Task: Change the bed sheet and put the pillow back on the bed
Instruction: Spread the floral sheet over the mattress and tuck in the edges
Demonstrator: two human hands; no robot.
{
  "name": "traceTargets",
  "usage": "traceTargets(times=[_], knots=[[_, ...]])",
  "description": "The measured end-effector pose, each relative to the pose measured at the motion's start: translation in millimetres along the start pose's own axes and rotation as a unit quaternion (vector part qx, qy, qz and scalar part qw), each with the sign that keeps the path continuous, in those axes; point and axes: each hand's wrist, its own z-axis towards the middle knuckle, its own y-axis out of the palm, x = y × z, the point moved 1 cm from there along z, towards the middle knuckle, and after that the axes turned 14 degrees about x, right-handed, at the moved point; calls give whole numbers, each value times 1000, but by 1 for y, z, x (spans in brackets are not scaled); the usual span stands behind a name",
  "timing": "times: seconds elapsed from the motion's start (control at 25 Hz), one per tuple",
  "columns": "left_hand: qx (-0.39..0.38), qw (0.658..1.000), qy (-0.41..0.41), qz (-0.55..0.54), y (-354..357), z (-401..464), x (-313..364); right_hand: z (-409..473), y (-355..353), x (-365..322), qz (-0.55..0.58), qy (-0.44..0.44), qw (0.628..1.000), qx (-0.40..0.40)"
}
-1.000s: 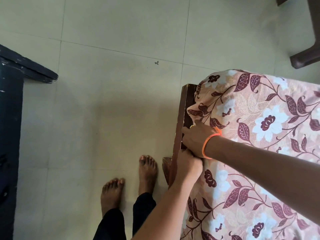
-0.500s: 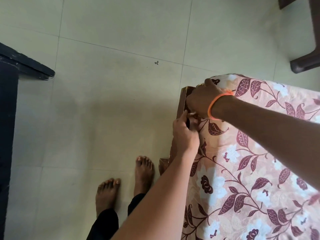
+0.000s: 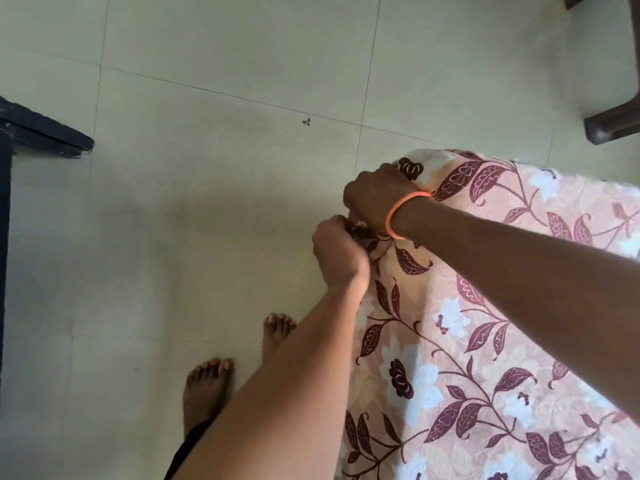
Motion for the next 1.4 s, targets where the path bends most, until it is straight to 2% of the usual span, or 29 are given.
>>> traceTargets(times=[0.12, 0.16, 0.2, 0.24, 0.28, 0.32, 0.4, 0.48, 0.56, 0.6, 0.76, 0.92, 1.08, 1.16, 1.2, 1.24, 1.32, 1.4], knots=[[20, 988, -65, -137, -5, -31, 7, -19, -12, -11, -103, -78, 991, 27], [7, 988, -61, -140, -6, -42, 2, -26, -29, -14, -114, -73, 990, 35], [-10, 992, -43, -117, -8, -53, -3, -30, -39, -16, -72, -61, 994, 47], [-31, 995, -27, -92, -7, -62, -8, -31, -33, -20, -66, -111, 991, -46], [-53, 995, -27, -82, -8, -69, -10, -34, -19, -23, -126, -171, 972, -101], [-78, 992, -40, -88, -7, -73, -11, -35, -13, -26, -160, -170, 961, -149], [-115, 986, -54, -111, -5, -73, -11, -39, -9, -25, -255, -121, 946, -159], [-131, 988, -24, -78, -5, -68, -13, -39, 3, -24, -244, -117, 947, -172], [-136, 990, 19, -22, -7, -61, -15, -40, 7, -25, -206, -103, 964, -130], [-141, 989, 12, -35, -8, -60, -13, -39, 4, -25, -193, -93, 973, -85], [-146, 985, -52, -75, -18, -55, -2, -29, 9, -32, -68, -9, 997, -27], [-188, 972, -115, -81, -20, -50, -5, -24, 22, -40, -75, 98, 989, 79], [-202, 972, -107, -43, -44, -37, -1, -34, -15, -48, 52, 79, 979, 178], [-196, 977, -77, 17, -71, -29, 15, -53, -49, -45, 145, 171, 946, 235], [-188, 979, -58, 56, -89, -26, 31, -67, -66, -40, 212, 242, 914, 247], [-176, 979, -44, 92, -107, -27, 54, -88, -87, -29, 297, 324, 869, 228], [-163, 979, -28, 120, -146, -40, 106, -129, -123, -10, 454, 472, 740, 152], [-158, 982, -7, 101, -189, -66, 179, -176, -159, 19, 518, 573, 622, 131]])
